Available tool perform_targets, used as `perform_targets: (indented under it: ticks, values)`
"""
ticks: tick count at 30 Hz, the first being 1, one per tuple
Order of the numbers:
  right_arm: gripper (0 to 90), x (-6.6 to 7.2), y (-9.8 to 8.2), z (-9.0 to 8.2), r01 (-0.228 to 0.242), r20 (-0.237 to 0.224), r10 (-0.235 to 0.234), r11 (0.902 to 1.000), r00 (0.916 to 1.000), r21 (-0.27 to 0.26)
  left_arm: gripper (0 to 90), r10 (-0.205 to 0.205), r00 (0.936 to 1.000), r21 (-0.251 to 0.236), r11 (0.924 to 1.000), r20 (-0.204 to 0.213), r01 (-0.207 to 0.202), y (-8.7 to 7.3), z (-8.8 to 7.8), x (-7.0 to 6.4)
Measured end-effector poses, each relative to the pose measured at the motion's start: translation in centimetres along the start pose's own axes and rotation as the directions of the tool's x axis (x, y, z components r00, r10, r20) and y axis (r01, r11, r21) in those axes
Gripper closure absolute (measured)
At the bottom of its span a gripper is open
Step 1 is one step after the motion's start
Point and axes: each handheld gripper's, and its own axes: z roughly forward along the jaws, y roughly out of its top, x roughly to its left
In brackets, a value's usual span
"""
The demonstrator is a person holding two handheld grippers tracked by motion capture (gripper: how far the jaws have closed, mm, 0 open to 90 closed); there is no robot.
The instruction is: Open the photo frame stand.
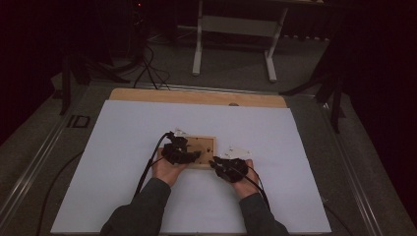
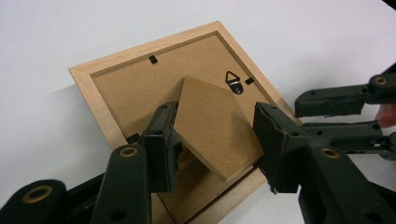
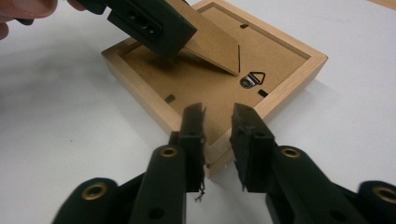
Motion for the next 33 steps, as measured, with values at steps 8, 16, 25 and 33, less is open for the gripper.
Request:
perform_targets:
  ticks: [8,16,25,33]
  values:
    - [66.0,-0.5,0.4,-0.6,-0.022,-0.010,0.021,0.9996,0.9997,-0.020,52.8,0.052,0.9986,-0.032,0.9981,-0.012,-0.053,-0.6,-0.6,-0.6]
    - [64.8,-1.2,0.8,-1.3,-0.064,-0.018,0.064,0.9968,0.9978,-0.046,52.9,0.094,0.9951,-0.066,0.9932,-0.028,-0.096,-1.9,-1.5,-0.9]
    - [63.7,-1.6,1.1,-1.7,-0.082,-0.022,0.081,0.9947,0.9965,-0.062,53.0,0.180,0.9814,-0.089,0.9785,-0.066,-0.186,-3.1,-2.5,-1.8]
    - [58.7,-1.6,1.5,-1.5,-0.083,-0.053,0.080,0.9948,0.9954,-0.059,53.0,0.215,0.9731,-0.121,0.9671,-0.084,-0.224,-4.6,-3.4,-2.1]
